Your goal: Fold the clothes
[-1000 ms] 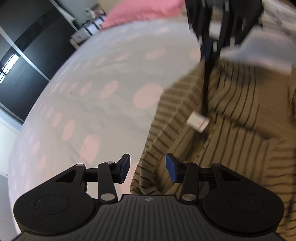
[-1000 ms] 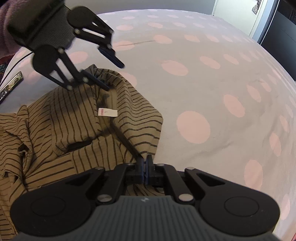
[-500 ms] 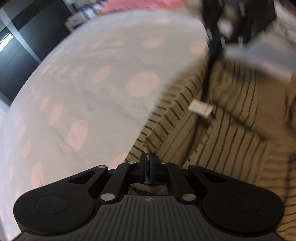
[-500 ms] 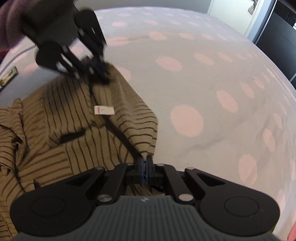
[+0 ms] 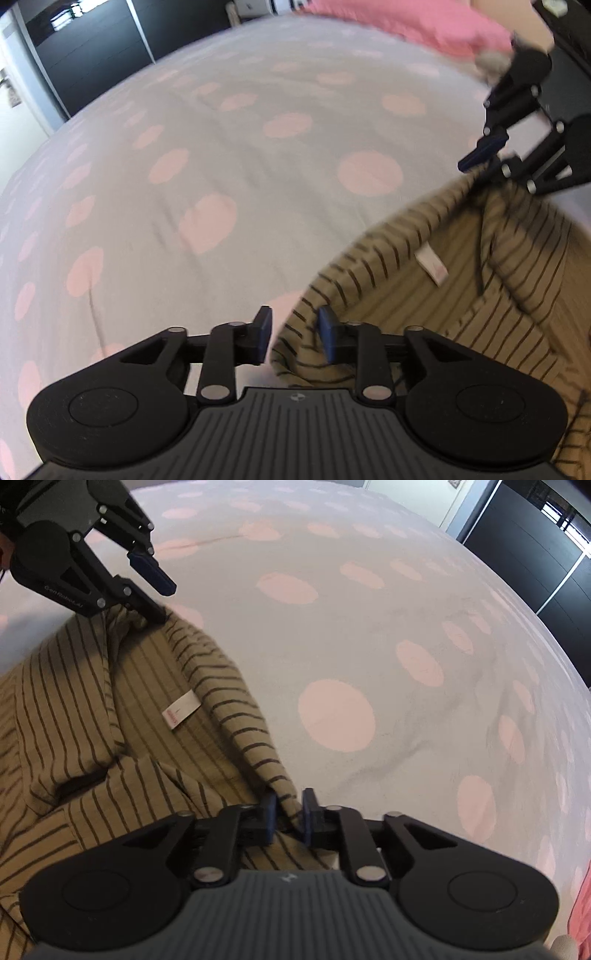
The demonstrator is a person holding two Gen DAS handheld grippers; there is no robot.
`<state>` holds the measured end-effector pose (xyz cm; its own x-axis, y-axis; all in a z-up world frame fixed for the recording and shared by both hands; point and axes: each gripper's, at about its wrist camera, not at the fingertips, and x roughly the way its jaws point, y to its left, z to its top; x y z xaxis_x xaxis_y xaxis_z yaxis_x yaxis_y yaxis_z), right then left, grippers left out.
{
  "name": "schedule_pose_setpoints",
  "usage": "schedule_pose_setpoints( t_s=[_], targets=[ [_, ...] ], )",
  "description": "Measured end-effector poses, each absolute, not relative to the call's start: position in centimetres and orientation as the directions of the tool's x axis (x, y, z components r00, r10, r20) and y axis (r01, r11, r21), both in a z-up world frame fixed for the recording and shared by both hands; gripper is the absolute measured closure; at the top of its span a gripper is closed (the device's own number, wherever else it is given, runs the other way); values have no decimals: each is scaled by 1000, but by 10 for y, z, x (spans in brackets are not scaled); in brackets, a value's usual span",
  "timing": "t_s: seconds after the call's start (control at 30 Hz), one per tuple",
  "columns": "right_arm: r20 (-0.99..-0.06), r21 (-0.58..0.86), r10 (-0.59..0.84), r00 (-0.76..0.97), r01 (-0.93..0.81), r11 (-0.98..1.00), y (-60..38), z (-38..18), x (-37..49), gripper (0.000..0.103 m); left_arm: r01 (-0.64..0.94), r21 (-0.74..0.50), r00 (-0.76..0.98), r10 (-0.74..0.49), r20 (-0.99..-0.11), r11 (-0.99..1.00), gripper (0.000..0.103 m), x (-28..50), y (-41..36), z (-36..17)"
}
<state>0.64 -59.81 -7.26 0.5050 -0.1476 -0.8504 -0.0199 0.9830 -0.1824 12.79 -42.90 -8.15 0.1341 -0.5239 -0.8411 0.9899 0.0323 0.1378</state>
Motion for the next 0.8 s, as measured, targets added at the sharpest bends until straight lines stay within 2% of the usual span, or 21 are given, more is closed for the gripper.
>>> schedule_pose_setpoints(
  t_s=[0.03,0.07,0.1,0.17,0.23,0.27,0.33,0.5,0.7,0.77,0.8],
  targets=[
    [-844,-159,-132,520,-8,987,-603,-65,2,68,993,110,115,-530,-840,41,64,133,-424,-76],
    [-838,-130,-114,533,6,991,-609,-58,-3,65,995,83,96,-536,-839,49,53,139,-418,-71],
    [-836,-104,-97,540,19,994,-615,-52,-8,61,997,55,77,-542,-837,57,50,145,-413,-65],
    [-838,-60,-70,541,36,998,-623,-44,-16,57,997,0,40,-554,-831,73,49,156,-402,-55],
    [-848,-30,-44,529,35,999,-626,-42,-26,46,997,-41,-2,-547,-837,58,46,162,-394,-51],
    [-852,-24,-35,522,27,999,-625,-44,-33,45,998,-52,-26,-531,-847,35,44,163,-390,-53],
    [-865,-27,-31,500,15,1000,-623,-51,-42,39,1000,-23,-19,-516,-857,1,44,155,-382,-63],
    [-888,-55,-50,457,2,998,-622,-75,-46,37,999,-33,-36,-481,-876,-15,44,142,-374,-92],
    [-902,-93,-115,417,73,993,-639,-100,-41,37,999,-38,-18,-460,-888,34,44,152,-378,-111],
    [-896,-89,-112,430,73,993,-640,-100,-45,39,999,-34,-12,-459,-888,41,45,153,-378,-114],
    [-891,-91,-110,439,64,994,-638,-100,-46,49,999,-30,-8,-462,-887,39,46,151,-377,-114]
  ],
)
